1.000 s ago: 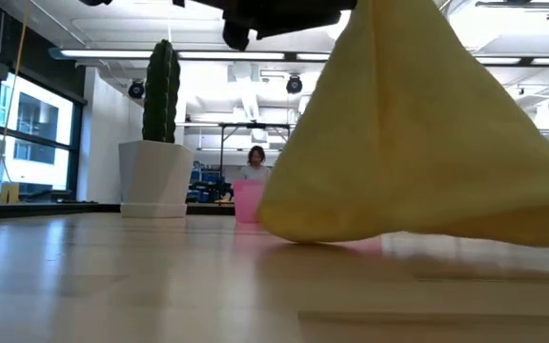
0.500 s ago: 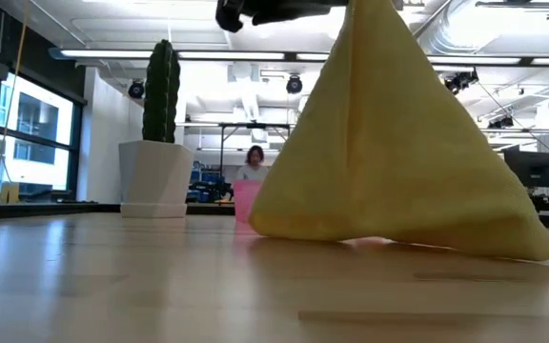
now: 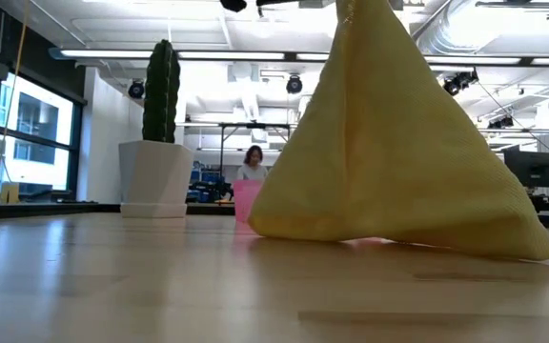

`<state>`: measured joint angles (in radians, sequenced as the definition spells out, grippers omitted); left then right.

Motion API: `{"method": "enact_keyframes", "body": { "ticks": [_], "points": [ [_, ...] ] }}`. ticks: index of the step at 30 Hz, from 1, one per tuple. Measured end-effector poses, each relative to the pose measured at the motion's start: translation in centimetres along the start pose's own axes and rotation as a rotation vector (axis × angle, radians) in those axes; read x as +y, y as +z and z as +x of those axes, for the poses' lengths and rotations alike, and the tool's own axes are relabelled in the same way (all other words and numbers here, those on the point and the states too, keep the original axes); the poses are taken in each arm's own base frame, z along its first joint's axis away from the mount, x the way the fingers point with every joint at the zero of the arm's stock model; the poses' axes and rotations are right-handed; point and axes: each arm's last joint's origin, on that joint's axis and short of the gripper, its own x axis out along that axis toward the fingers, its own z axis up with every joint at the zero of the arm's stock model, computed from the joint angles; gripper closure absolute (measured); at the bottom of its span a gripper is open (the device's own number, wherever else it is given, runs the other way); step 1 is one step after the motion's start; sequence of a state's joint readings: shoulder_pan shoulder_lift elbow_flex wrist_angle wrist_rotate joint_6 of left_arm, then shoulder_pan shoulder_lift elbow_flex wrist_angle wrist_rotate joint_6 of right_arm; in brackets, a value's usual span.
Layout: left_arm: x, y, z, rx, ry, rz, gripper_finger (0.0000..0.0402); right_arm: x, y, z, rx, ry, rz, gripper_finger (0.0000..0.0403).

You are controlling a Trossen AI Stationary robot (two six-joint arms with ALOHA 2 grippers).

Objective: Roll microfiber towels into tight, uniform cylinder then place into a basket
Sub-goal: Roll the yellow microfiber cloth

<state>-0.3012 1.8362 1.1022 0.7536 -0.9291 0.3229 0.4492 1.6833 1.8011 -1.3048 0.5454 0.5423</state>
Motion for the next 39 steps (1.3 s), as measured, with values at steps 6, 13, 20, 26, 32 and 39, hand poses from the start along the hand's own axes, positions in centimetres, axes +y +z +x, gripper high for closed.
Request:
{"method": "enact_keyframes", "body": {
  "ticks": [6,13,20,26,32,39],
  "points": [
    [-0.1,-0.8,0.2,0.054,-0.015,-0.044,0.0261,0.0,0.0,0.0,0.000,0.000,-0.011,0.0403],
    [0.0,-2.9,0.8,0.201,-0.096,-0.177,0.0261,0.1,0.0,0.0,-0.003,-0.002,-0.027,0.0403],
    [0.1,-4.8,0.2,0.342,-0.033,-0.196,0.0261,0.1,0.0,0.0,-0.004,-0.004,-0.028,0.0403],
    [0.1,-5.7,-0.2,0.424,-0.047,-0.233,0.0273,0.0,0.0,0.0,-0.005,-0.006,-0.029,0.0403],
    [-0.1,-5.8,-0.3,0.463,-0.126,-0.286,0.0297,0.1,0.0,0.0,-0.014,-0.007,-0.025,0.0403],
    [-0.1,-6.1,-0.5,0.503,-0.128,-0.334,0.0310,0.1,0.3,0.0,-0.054,-0.025,-0.008,0.0403]
  ]
}}
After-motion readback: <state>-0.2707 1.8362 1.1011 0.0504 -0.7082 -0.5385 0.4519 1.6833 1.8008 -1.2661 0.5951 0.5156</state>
